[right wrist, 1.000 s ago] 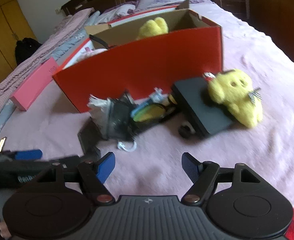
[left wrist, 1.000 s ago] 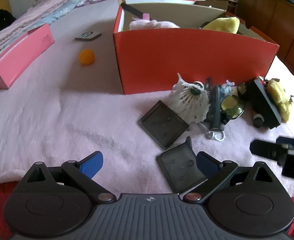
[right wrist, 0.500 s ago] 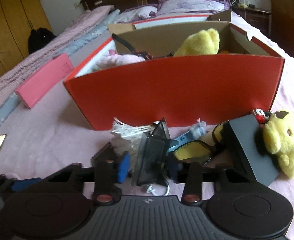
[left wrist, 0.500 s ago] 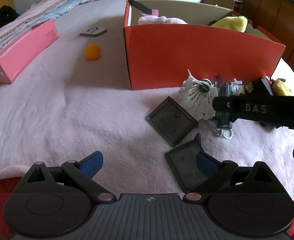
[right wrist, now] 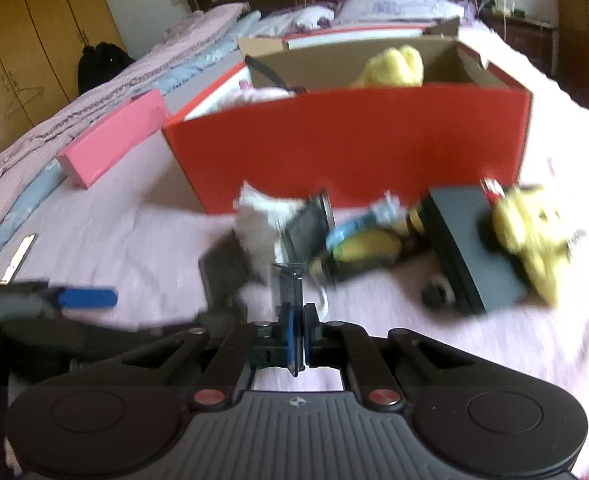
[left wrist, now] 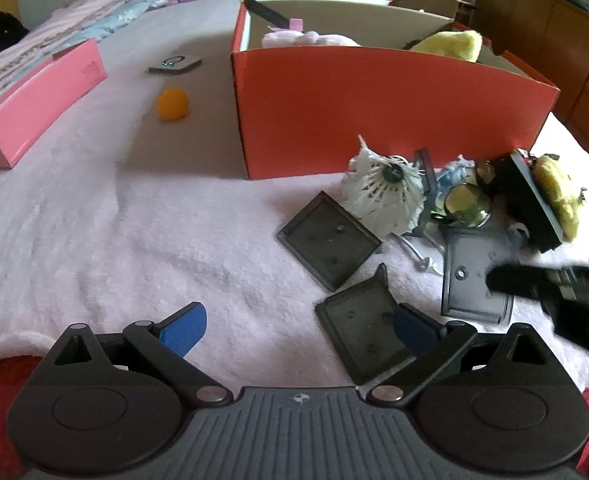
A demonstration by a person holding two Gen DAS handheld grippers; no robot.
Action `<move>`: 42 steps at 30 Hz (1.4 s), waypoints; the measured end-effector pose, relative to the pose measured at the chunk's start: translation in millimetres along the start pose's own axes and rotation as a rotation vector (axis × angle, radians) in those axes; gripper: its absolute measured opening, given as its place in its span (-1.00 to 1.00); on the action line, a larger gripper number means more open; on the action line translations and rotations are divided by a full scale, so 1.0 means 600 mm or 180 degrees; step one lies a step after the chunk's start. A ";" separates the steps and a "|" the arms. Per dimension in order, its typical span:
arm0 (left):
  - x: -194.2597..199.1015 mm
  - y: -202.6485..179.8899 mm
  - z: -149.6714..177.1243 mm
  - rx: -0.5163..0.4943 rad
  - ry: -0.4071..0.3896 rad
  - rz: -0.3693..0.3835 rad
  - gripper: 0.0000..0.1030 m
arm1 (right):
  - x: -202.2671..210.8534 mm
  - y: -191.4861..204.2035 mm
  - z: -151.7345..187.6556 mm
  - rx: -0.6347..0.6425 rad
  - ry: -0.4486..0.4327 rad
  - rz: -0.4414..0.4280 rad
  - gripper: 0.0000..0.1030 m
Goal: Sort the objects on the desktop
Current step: 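Grasp a dark square plastic plate with the left gripper while the right grasps another plate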
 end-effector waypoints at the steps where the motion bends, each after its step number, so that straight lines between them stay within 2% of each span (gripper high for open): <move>1: -0.001 -0.002 0.001 -0.0009 0.0001 0.0025 0.95 | 0.006 -0.005 0.009 -0.0012 0.0036 -0.0009 -0.90; 5: -0.013 -0.018 0.005 -0.0074 0.0036 0.0132 0.95 | 0.016 -0.027 0.042 -0.0061 0.0149 0.0058 -0.88; 10: -0.041 -0.037 0.010 -0.0113 0.0139 0.0211 0.95 | 0.004 -0.032 0.059 -0.0106 0.0239 0.0089 -0.88; 15: -0.057 -0.049 0.013 -0.0161 0.0206 0.0245 0.96 | -0.007 -0.020 0.066 -0.0052 0.0269 0.0088 -0.73; 19: -0.065 -0.050 0.015 -0.0169 0.0248 0.0226 0.96 | -0.008 -0.020 0.065 -0.0057 0.0255 0.0110 -0.68; 21: -0.068 -0.051 0.017 -0.0205 0.0257 0.0177 0.96 | -0.008 -0.021 0.063 -0.0070 0.0235 0.0123 -0.56; 25: -0.062 -0.048 0.016 -0.0236 0.0165 0.0102 0.91 | -0.012 -0.020 0.060 -0.0041 0.0171 0.0152 -0.54; 28: -0.058 -0.044 0.014 -0.0210 0.0105 0.0154 0.74 | -0.014 -0.021 0.058 -0.0067 0.0137 0.0151 -0.54; 30: -0.055 -0.043 0.013 -0.0202 0.0072 0.0191 0.47 | -0.014 -0.024 0.055 -0.0102 0.0117 0.0143 -0.54; 33: -0.052 -0.042 0.014 -0.0182 0.0039 0.0263 0.21 | -0.016 -0.028 0.052 -0.0156 0.0086 0.0132 -0.54; 35: -0.052 -0.042 0.012 -0.0156 0.0047 0.0328 0.14 | -0.015 -0.029 0.050 -0.0179 0.0065 0.0121 -0.54; 38: -0.058 -0.041 0.012 -0.0152 0.0083 0.0315 0.13 | -0.017 -0.025 0.050 -0.0167 0.0049 0.0121 -0.54; 41: -0.068 -0.047 0.015 -0.0237 0.0157 0.0305 0.40 | -0.025 -0.023 0.051 -0.0153 0.0072 0.0145 -0.51; 42: -0.071 -0.050 0.015 -0.0282 0.0161 0.0281 0.40 | -0.029 -0.022 0.052 -0.0155 0.0083 0.0165 -0.45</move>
Point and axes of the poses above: each gripper's, at about its wrist camera, not at the fingertips, and x roughly against the way its jaws point, y to its left, z to its underside, the point moved 2 cm from there along -x, roughly the way its jaws point, and after that the axes turned 8 degrees about z, right-handed, at the moved point
